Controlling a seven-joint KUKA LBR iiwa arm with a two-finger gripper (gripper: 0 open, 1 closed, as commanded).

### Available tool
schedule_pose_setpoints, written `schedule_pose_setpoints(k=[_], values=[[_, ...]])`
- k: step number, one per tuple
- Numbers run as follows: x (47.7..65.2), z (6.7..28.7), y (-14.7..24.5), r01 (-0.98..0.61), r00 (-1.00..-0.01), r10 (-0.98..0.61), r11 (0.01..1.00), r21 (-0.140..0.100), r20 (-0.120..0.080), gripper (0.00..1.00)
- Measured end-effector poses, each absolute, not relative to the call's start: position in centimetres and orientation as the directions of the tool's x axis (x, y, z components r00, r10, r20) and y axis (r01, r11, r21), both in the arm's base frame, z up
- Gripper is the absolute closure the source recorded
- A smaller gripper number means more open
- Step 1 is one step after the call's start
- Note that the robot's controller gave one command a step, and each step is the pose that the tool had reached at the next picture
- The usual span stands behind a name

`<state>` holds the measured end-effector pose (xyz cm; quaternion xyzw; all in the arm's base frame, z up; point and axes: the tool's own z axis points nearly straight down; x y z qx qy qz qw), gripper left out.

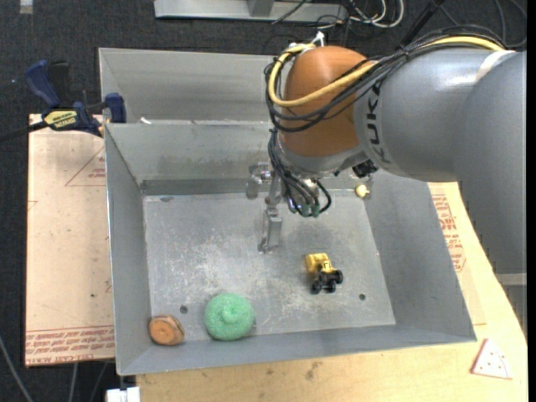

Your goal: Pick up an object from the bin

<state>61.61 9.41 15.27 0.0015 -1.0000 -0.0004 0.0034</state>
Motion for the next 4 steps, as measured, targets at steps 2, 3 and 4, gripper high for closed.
schedule_pose_setpoints(k=[2, 3, 4], values=[[59.0, 12.9, 9.2, -0.072, -0.997, -0.072, 0.997, 0.001, -0.008, 0.0], [56.6, 10.0, 8.9, -0.302, -0.953, -0.302, 0.953, 0.001, 0.001, 0.0], [54.7, 8.7, 10.2, -0.438, -0.899, -0.438, 0.899, 0.0, -0.001, 0.0]])
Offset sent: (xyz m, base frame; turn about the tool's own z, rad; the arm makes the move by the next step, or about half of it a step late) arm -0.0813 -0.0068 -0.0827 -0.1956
